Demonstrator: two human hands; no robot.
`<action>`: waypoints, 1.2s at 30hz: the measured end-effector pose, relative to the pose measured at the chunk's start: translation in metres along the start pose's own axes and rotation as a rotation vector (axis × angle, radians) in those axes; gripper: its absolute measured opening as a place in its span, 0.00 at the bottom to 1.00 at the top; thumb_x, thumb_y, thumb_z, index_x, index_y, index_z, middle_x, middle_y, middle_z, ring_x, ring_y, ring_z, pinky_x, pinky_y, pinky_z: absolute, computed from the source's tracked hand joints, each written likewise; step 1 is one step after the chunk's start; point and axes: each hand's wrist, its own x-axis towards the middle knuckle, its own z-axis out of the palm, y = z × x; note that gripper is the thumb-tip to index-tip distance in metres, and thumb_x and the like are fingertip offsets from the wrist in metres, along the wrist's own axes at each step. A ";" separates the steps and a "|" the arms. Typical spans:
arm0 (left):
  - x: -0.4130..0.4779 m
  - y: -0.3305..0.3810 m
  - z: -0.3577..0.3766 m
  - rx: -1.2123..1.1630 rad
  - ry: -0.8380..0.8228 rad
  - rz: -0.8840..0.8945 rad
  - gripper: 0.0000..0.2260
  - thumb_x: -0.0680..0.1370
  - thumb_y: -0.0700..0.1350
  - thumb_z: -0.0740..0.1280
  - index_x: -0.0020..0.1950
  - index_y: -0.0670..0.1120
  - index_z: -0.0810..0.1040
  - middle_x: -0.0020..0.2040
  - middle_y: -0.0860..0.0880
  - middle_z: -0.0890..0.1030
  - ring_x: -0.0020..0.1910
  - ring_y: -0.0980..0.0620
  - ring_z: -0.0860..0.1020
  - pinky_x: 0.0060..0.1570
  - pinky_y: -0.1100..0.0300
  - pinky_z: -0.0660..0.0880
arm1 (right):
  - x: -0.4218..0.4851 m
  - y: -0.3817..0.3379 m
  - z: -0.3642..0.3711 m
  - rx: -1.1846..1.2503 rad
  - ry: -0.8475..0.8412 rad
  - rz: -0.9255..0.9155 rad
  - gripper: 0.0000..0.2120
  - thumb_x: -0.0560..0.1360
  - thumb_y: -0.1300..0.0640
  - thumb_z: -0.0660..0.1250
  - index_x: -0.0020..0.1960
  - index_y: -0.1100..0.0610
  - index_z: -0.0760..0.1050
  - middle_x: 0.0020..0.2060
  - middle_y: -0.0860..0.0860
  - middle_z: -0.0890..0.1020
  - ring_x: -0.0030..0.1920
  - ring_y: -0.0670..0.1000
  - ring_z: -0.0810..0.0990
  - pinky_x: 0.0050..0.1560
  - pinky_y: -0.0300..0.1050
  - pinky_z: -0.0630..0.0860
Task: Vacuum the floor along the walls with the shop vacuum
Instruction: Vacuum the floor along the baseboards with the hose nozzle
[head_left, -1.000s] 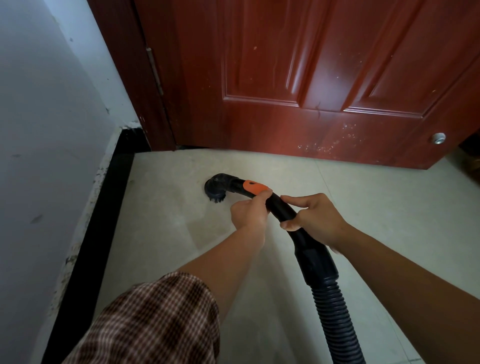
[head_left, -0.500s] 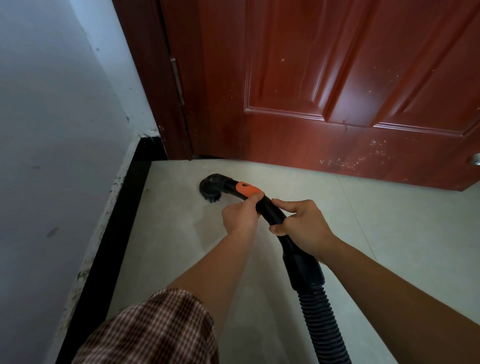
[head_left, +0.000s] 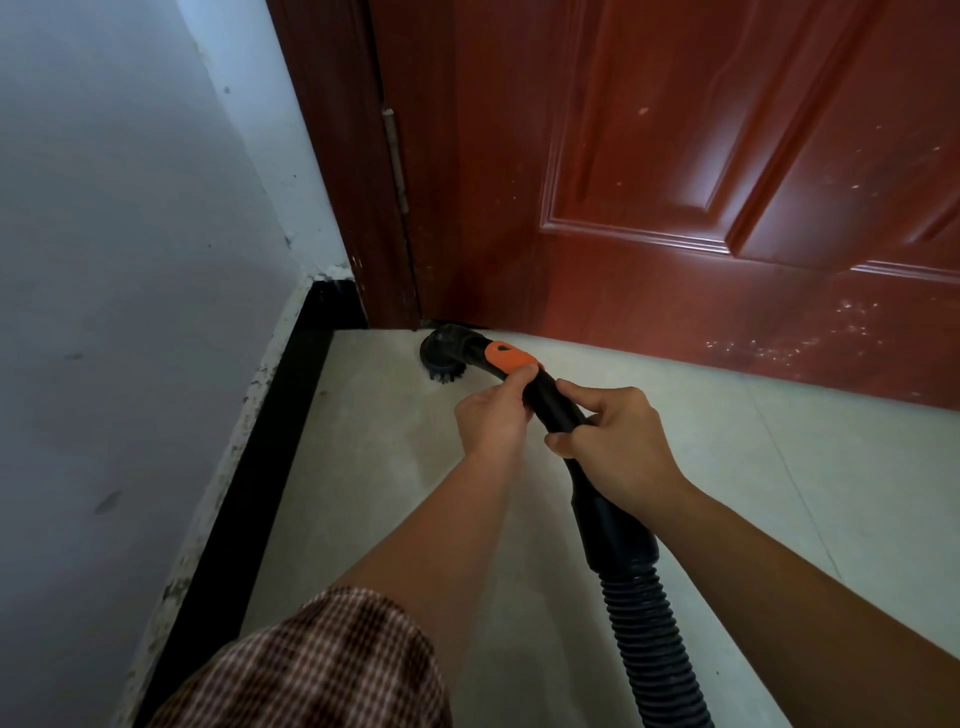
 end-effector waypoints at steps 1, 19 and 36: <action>0.004 0.002 -0.003 0.005 0.013 0.011 0.09 0.70 0.43 0.76 0.32 0.43 0.81 0.37 0.45 0.85 0.40 0.50 0.85 0.48 0.57 0.79 | 0.003 -0.001 0.004 0.008 -0.004 -0.006 0.29 0.69 0.63 0.73 0.67 0.45 0.76 0.38 0.43 0.84 0.30 0.42 0.78 0.30 0.29 0.70; 0.040 0.030 -0.069 -0.027 0.169 0.123 0.16 0.69 0.41 0.77 0.22 0.47 0.77 0.39 0.42 0.84 0.45 0.43 0.85 0.52 0.50 0.80 | 0.025 -0.023 0.076 0.141 -0.147 -0.009 0.28 0.70 0.65 0.73 0.67 0.46 0.76 0.43 0.48 0.85 0.35 0.46 0.80 0.37 0.36 0.74; -0.002 0.022 -0.089 0.050 0.260 0.088 0.11 0.67 0.46 0.77 0.30 0.43 0.80 0.40 0.40 0.85 0.46 0.41 0.84 0.54 0.48 0.80 | -0.009 -0.028 0.068 0.207 -0.271 0.087 0.27 0.70 0.70 0.71 0.65 0.50 0.78 0.44 0.45 0.86 0.35 0.46 0.81 0.39 0.38 0.77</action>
